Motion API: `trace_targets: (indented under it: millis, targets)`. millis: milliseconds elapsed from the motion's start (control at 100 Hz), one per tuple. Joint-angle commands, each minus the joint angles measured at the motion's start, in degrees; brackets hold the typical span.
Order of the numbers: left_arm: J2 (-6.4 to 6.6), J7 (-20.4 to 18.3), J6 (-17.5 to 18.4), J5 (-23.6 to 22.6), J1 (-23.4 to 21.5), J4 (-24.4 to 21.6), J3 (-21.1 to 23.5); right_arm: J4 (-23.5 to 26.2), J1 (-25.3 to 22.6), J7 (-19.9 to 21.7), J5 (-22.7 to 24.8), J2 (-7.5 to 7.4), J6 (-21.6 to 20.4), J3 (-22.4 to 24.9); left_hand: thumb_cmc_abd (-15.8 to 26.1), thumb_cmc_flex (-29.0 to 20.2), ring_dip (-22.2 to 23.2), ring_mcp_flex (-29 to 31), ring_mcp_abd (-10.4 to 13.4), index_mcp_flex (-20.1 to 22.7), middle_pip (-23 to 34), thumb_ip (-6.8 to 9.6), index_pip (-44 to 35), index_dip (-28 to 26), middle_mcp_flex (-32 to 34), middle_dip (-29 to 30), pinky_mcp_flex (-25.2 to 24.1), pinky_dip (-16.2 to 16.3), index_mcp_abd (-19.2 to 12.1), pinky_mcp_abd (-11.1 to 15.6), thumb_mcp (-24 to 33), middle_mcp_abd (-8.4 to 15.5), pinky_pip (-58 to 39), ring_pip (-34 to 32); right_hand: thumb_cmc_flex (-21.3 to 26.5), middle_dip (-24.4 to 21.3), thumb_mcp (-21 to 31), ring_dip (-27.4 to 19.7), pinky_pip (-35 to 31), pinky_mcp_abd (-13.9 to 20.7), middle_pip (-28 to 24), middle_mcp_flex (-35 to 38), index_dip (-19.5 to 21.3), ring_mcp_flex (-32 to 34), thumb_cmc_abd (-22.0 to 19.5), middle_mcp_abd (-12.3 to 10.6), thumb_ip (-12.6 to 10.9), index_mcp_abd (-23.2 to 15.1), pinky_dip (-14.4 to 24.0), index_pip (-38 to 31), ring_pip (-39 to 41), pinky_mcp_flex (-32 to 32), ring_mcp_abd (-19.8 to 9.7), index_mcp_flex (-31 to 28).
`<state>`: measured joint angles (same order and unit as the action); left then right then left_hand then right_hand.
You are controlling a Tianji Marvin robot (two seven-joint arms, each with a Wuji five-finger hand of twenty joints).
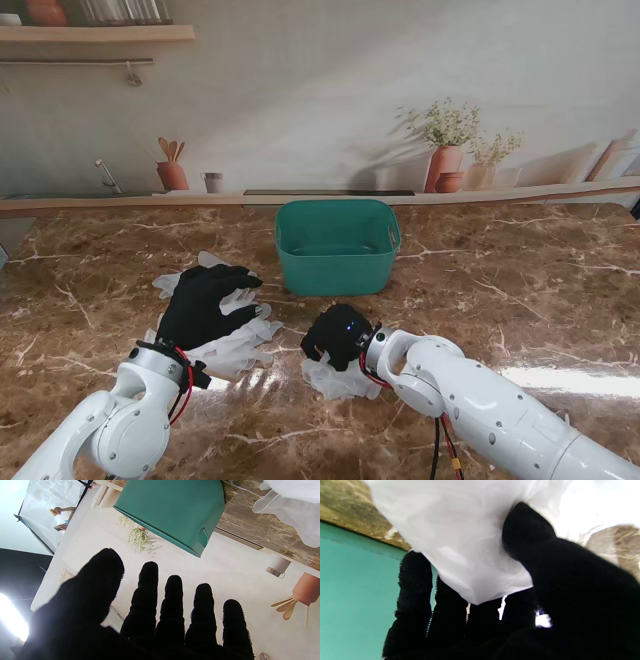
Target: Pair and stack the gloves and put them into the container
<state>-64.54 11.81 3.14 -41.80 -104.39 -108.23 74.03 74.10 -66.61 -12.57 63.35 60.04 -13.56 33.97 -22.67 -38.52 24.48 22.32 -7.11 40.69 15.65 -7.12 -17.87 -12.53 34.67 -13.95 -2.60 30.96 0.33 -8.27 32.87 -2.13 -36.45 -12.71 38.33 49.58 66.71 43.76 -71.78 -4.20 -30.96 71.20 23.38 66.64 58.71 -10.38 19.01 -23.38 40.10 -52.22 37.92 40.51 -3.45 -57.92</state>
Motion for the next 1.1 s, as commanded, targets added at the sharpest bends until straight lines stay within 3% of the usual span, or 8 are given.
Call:
trace_targets:
  millis: [0, 340, 530, 740, 870, 980, 1020, 1090]
  targets:
    - [-0.05, 0.3, -0.1, -0.1, -0.3, 0.2, -0.1, 0.7, -1.7, -1.3, 0.1, -0.15, 0.5, 1.9, 2.0, -0.8, -0.4, 1.7, 2.9, 1.9, -1.4, 1.02, -1.1, -0.7, 0.7, 0.9, -1.1, 0.5, -1.6, -0.2, -2.0, 1.5, 1.6, 1.5, 0.1, 1.5, 1.2, 1.3, 0.4, -0.2, -1.1, 0.0, 2.3, -1.4, -0.1, -1.0, -0.3, -3.4, -0.1, -5.0, 0.9, -0.9, -1.3, -3.1]
    - [-0.06, 0.5, 0.6, -0.1, -0.3, 0.4, -0.1, -1.5, -8.3, -10.4, -6.2, 2.52, 1.0, 11.4, 2.5, -1.0, -0.4, 1.6, 2.9, 2.2, -1.4, 1.05, -1.5, -0.9, 0.6, 0.9, -1.2, 0.3, -1.6, -0.3, -2.4, 1.4, 2.2, 1.6, -1.5, 2.8, 2.2, 0.7, 1.9, 0.5, -0.4, -0.7, 6.0, -4.8, -2.5, -1.5, -0.2, -3.4, 0.5, -3.9, 0.0, -4.5, -2.2, -1.7]
    - [-0.1, 0.7, 0.6, 0.1, -0.1, 0.6, -0.3, -3.5, -11.5, -17.0, -2.6, 1.58, -2.7, 14.3, 2.5, -1.0, -0.5, 1.5, 3.0, 2.2, -1.5, 1.07, -1.7, -1.0, 0.5, 0.9, -1.1, 0.1, -1.8, -0.2, -2.5, 1.4, 2.6, 1.7, -2.0, 4.0, 2.2, 0.4, 4.1, 1.8, -0.5, -1.4, 7.9, -6.6, -3.0, -2.8, -0.2, -4.6, 0.3, -2.9, -0.4, -5.5, -3.7, -1.4]
    - [-0.12, 0.6, 0.7, 0.4, 0.3, 0.9, -0.9, -3.5, -15.2, -19.5, 1.6, 0.04, -3.2, 16.6, 2.4, -1.1, -0.5, 1.6, 3.1, 2.1, -1.6, 1.1, -1.8, -1.1, 0.5, 1.0, -1.1, 0.1, -1.8, -0.1, -2.4, 1.4, 2.9, 1.8, -3.1, 3.6, 2.6, -0.8, 8.3, 3.1, -0.3, -1.3, 8.5, -12.4, -2.5, -2.7, 0.2, -5.3, -0.4, -2.0, -3.5, -9.4, -5.0, -1.5]
    - [-0.12, 0.7, 1.0, 0.3, 0.3, 0.9, -0.9, -4.1, -17.1, -21.4, 1.9, -0.05, -2.7, 18.0, 2.4, -1.1, -0.5, 1.6, 3.1, 2.0, -1.5, 1.11, -1.6, -1.0, 0.5, 1.0, -1.1, 0.2, -1.8, -0.1, -2.3, 1.5, 2.9, 1.8, -4.8, 2.8, 2.6, -6.4, 13.1, 3.1, 0.9, -4.3, 8.1, -18.6, -3.2, -3.0, 0.0, -3.5, 0.0, -1.2, -5.0, -14.0, -5.7, 0.2]
    - [-0.12, 0.8, 0.9, 0.2, 0.4, 0.9, -0.9, -2.1, -20.1, -20.6, 2.3, -0.19, -2.9, 21.3, 2.4, -1.2, -0.5, 1.6, 3.1, 1.9, -1.6, 1.12, -1.5, -1.0, 0.4, 1.0, -1.0, 0.2, -1.7, 0.0, -2.0, 1.5, 3.0, 1.8, -9.3, -2.2, 1.7, -10.0, 17.7, 2.9, 6.5, -11.5, 7.4, -24.9, -6.0, -0.9, -0.7, -1.3, -0.7, -0.2, -9.3, -18.2, -5.3, 3.3]
    - [-0.11, 0.8, 0.9, 0.2, 0.4, 0.9, -0.9, -0.6, -21.4, -19.5, 2.5, -0.24, -3.0, 22.8, 2.3, -1.3, -0.5, 1.7, 3.1, 1.9, -1.5, 1.13, -1.5, -0.9, 0.5, 1.0, -1.0, 0.2, -1.6, 0.0, -1.9, 1.5, 3.0, 1.8, -14.3, -11.2, -2.3, -12.6, 19.7, 2.9, 7.6, -16.1, 6.7, -27.9, -9.8, 0.2, -1.1, 0.1, 0.1, 0.9, -11.3, -19.8, -5.0, 5.8]
    - [-0.1, 0.8, 0.9, 0.1, 0.5, 0.9, -1.0, 1.4, -23.3, -17.3, 2.3, -0.18, -3.6, 25.0, 2.2, -1.2, -0.5, 1.6, 3.0, 1.8, -1.5, 1.11, -1.4, -0.9, 0.5, 0.9, -1.0, 0.2, -1.5, 0.1, -1.8, 1.4, 3.0, 1.8, -18.4, -15.5, -6.0, -14.7, 21.6, 3.2, 10.0, -21.4, 5.8, -31.5, -14.8, 1.6, -2.4, 1.5, 0.1, 2.6, -13.9, -21.7, -4.5, 9.1]
